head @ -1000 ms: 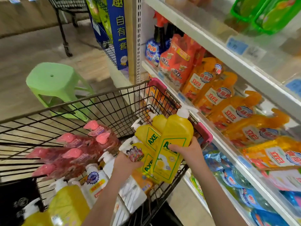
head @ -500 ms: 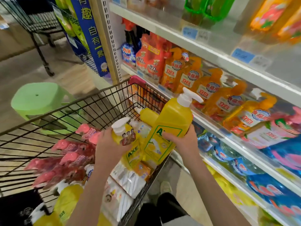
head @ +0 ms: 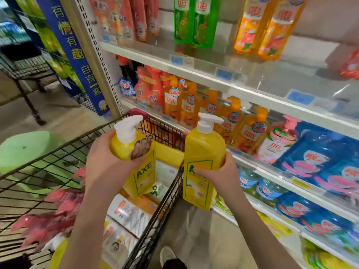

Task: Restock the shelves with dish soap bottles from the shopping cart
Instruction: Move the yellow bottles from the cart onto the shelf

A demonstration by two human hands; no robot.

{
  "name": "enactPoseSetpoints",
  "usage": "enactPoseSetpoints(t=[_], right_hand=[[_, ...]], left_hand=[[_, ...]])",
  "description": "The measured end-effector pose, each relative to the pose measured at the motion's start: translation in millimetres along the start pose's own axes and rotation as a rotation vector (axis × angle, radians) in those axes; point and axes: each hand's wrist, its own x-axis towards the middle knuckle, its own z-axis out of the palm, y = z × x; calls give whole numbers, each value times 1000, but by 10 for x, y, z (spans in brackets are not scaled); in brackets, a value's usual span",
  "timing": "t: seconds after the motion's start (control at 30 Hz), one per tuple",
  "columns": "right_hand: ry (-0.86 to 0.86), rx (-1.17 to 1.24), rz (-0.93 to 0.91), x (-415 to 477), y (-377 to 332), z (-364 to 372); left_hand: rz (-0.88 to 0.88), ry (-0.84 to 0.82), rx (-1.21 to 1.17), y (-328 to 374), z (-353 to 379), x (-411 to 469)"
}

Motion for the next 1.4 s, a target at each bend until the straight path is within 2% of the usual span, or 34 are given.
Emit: enactPoseSetpoints(t=[0.13, 0.3, 0.4, 0.57, 0.83, 1.13, 1.4], right_hand=[[82, -16, 33, -205, 269, -482], [223, -45, 113, -609, 746, -1175], [325, -14, 193, -939, 1060, -1594], [532, 11, 338, -1573, 1633, -2210], [901, 30, 716, -2791, 2544, -2914], [1222, 123, 954, -3704, 3084, -3322], [1387, 153, 988, -3837, 3196, -3984]], left_hand=[[126, -51, -18, 415, 60, -302], [260, -203, -71, 788, 492, -848], [295, -350, -112, 947, 898, -1270], [417, -620, -38, 1013, 1711, -1974], [677, -966, 95, 1195, 2803, -3120], [951, -1190, 133, 1785, 3494, -4101], [1032, -1320, 84, 2407, 4160, -4841]])
